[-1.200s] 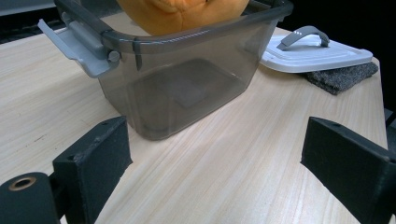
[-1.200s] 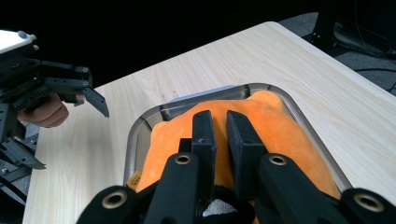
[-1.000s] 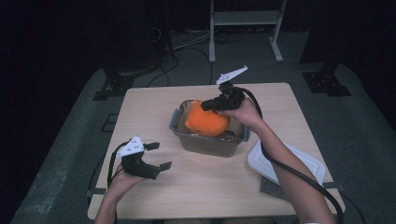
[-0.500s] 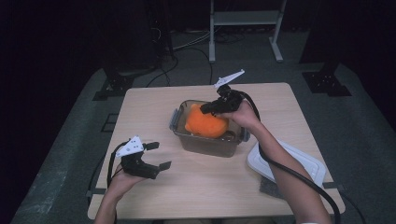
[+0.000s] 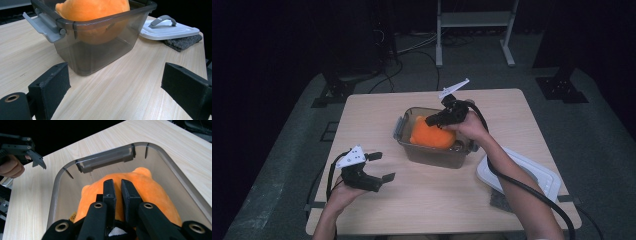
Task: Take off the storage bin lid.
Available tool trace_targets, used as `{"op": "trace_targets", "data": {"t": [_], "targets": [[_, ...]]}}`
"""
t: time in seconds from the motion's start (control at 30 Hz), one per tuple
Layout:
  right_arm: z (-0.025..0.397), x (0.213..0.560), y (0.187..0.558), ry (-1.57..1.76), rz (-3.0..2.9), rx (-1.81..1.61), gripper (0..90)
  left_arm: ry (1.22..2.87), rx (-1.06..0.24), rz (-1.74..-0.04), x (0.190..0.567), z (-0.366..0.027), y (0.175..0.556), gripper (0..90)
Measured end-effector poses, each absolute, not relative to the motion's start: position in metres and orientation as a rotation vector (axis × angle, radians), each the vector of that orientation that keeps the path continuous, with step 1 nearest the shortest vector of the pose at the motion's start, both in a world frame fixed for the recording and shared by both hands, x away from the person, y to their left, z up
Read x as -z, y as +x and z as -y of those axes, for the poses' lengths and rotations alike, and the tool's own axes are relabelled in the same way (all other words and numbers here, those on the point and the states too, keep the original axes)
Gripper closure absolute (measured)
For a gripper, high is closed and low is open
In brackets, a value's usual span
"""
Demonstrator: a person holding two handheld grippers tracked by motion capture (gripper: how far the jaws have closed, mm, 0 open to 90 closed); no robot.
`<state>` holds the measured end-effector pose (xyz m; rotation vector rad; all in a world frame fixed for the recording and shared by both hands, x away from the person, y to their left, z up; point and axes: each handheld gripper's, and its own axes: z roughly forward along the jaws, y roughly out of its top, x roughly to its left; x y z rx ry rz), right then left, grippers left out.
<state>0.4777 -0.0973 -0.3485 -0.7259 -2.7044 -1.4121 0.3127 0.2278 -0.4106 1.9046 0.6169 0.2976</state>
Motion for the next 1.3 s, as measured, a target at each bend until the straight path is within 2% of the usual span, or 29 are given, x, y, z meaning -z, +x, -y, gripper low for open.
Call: {"op": "trace_targets", "data": {"t": [1.3], "targets": [[0.086,0.358,0.475,-0.727,2.712,1.318,80.9,1.901,-0.302,-0.617,0.409,-0.228,0.313,7.5]]}}
